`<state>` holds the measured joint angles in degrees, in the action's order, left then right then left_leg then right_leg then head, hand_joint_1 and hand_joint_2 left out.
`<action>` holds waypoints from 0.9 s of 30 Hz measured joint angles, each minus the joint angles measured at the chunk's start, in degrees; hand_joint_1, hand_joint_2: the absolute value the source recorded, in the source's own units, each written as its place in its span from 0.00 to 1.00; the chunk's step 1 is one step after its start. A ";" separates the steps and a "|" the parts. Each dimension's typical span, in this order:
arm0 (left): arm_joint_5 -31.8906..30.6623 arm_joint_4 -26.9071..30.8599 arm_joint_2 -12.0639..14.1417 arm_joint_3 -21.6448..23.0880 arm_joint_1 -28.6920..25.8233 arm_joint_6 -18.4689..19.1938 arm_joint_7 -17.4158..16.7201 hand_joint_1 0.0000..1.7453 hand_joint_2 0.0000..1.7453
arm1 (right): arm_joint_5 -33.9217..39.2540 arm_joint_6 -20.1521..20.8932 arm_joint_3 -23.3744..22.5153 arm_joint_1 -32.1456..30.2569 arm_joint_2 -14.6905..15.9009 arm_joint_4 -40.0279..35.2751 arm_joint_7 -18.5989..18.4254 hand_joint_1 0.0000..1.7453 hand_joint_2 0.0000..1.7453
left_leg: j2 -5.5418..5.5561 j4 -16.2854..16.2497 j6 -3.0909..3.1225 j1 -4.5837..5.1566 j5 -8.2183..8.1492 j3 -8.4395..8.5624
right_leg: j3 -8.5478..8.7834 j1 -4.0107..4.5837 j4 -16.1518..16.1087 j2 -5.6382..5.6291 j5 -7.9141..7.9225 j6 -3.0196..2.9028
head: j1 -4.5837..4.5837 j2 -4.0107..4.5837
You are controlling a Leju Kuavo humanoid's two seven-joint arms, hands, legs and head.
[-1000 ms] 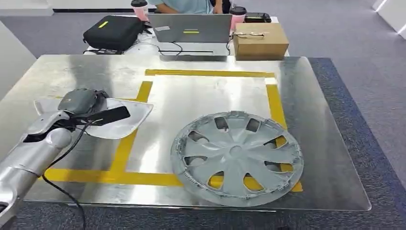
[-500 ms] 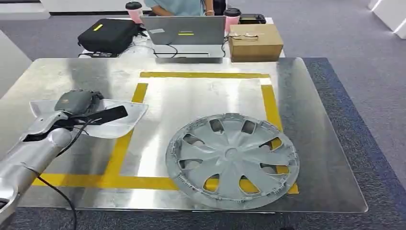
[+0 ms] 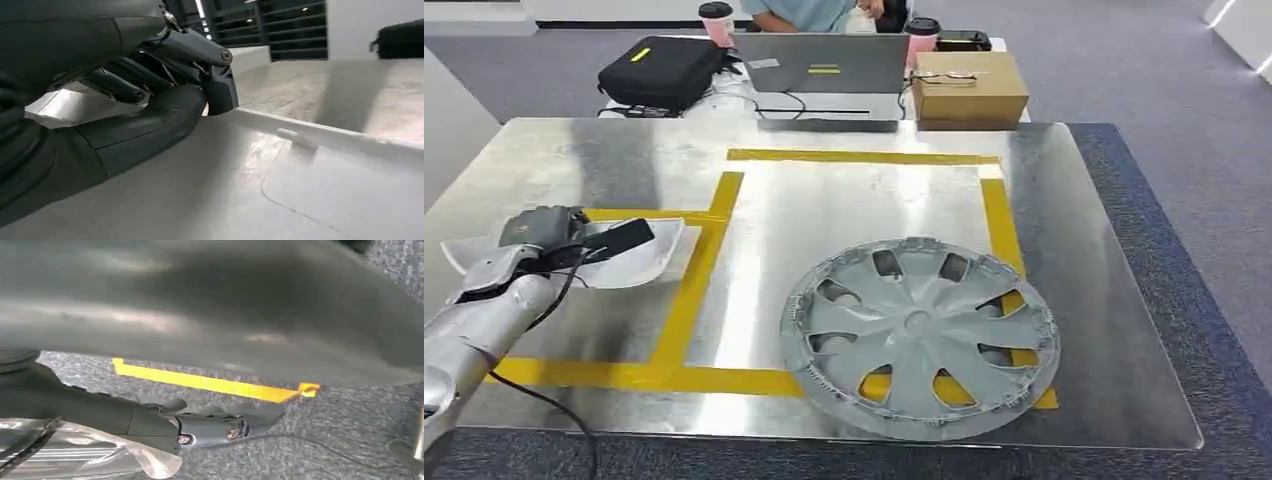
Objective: Take the parts from the cabinet and place them on the table.
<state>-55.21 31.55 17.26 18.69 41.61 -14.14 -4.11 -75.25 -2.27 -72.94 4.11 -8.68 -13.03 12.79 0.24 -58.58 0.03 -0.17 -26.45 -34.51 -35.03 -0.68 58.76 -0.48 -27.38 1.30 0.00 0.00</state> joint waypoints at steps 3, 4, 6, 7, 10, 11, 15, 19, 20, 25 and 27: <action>-0.15 -1.88 0.72 -1.62 -0.89 -0.35 -1.38 0.00 1.00 | 0.33 -0.29 -0.02 -0.26 -0.02 0.02 -0.11 0.00 0.00 | -0.04 0.12 -0.84 -0.20 -0.20 0.24 | 0.20 -0.15 -0.39 -0.06 0.29 -0.97 | 0.09 0.00; -0.30 -2.32 0.88 -2.18 -1.16 -0.52 -1.86 0.00 1.00 | 0.42 -0.33 -0.02 -0.24 -0.02 0.02 -0.11 0.00 0.00 | -0.08 -0.73 -1.17 -0.33 -1.00 -0.01 | 0.32 -0.22 -0.47 -0.10 0.34 -1.18 | -0.04 0.00; -0.57 -3.33 1.45 -3.53 -1.44 -0.46 -2.43 0.00 1.00 | 0.53 -0.42 -0.02 -0.12 -0.02 0.02 -0.26 0.00 0.00 | -0.09 -8.00 -1.62 -0.40 -4.93 -3.30 | 0.38 -0.19 -0.47 -0.03 0.23 -1.72 | -0.22 0.00; -0.52 -3.72 1.56 -4.12 -1.96 -0.15 -2.39 0.00 0.00 | 0.57 -0.42 -0.02 -0.16 -0.02 0.02 -0.28 0.00 0.00 | -0.08 -12.66 -1.77 -0.39 -6.80 -5.52 | 0.40 -0.15 -0.47 -0.02 0.18 -1.80 | -0.31 0.00; 1.73 -4.25 1.88 -6.30 -4.28 0.28 0.13 0.00 0.00 | 0.81 -0.51 -0.02 -0.41 -0.02 0.02 -0.28 0.00 0.00 | -0.09 -15.72 -1.73 -0.43 -5.64 -7.34 | 0.68 -0.15 -0.44 -0.13 0.02 -1.93 | -0.33 0.00; 2.32 -4.25 1.84 -7.11 -4.52 0.41 1.20 0.00 0.00 | 0.83 -0.48 -0.04 -0.40 -0.02 0.02 -0.26 0.00 0.00 | -0.09 -12.07 -1.58 -0.44 -3.20 -5.79 | 0.79 -0.14 -0.41 -0.14 -0.04 -1.89 | -0.28 0.00; 4.46 -3.90 1.43 -10.32 -4.65 -0.48 5.07 0.00 0.00 | 1.05 -0.51 -0.02 -0.14 -0.02 0.02 -0.04 0.00 0.00 | -0.07 -0.11 -0.89 -0.03 0.40 -0.17 | 0.75 0.23 -0.29 -0.15 -0.27 -1.01 | -0.18 0.00; 6.54 -1.34 0.22 -12.88 -5.71 -3.37 7.06 0.00 0.00 | 1.14 -0.68 -0.02 -0.24 -0.04 0.02 0.00 0.00 0.00 | -0.08 0.60 0.44 -0.36 0.85 0.10 | 0.47 0.11 0.12 -0.08 -0.99 0.31 | -0.15 0.00; 6.54 -0.77 -0.19 -13.30 -5.71 -4.07 7.21 0.00 0.00 | 1.16 -0.79 -0.04 -0.18 -0.04 0.02 -0.02 0.00 0.00 | -0.10 0.59 0.89 -0.39 0.86 0.09 | -0.64 0.11 2.38 0.03 -2.65 0.48 | 0.07 0.00; 11.16 3.20 -2.70 -15.96 -7.85 -9.57 11.03 0.00 0.00 | 1.14 -1.12 -0.04 -0.38 -0.13 0.04 -0.28 0.00 0.00 | -0.17 0.46 1.25 -0.21 0.94 -0.02 | -7.23 0.02 16.32 0.07 -7.49 0.84 | 0.17 0.00; 13.89 5.95 -3.91 -17.16 -9.05 -12.07 13.71 0.00 0.00 | 1.14 -1.34 -0.04 -0.33 -0.13 0.04 -0.26 0.00 0.00 | -0.11 0.34 1.21 -0.21 0.92 0.05 | -2.54 0.05 7.20 0.08 -2.43 0.43 | 0.20 0.00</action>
<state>-41.32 37.49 13.35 1.53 32.56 -26.21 9.60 -74.12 -3.61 -72.98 3.77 -8.81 -12.98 12.52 0.13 -58.24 1.24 -0.38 -25.52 -34.46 -37.57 -0.62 65.96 -0.40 -29.82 1.73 0.20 0.00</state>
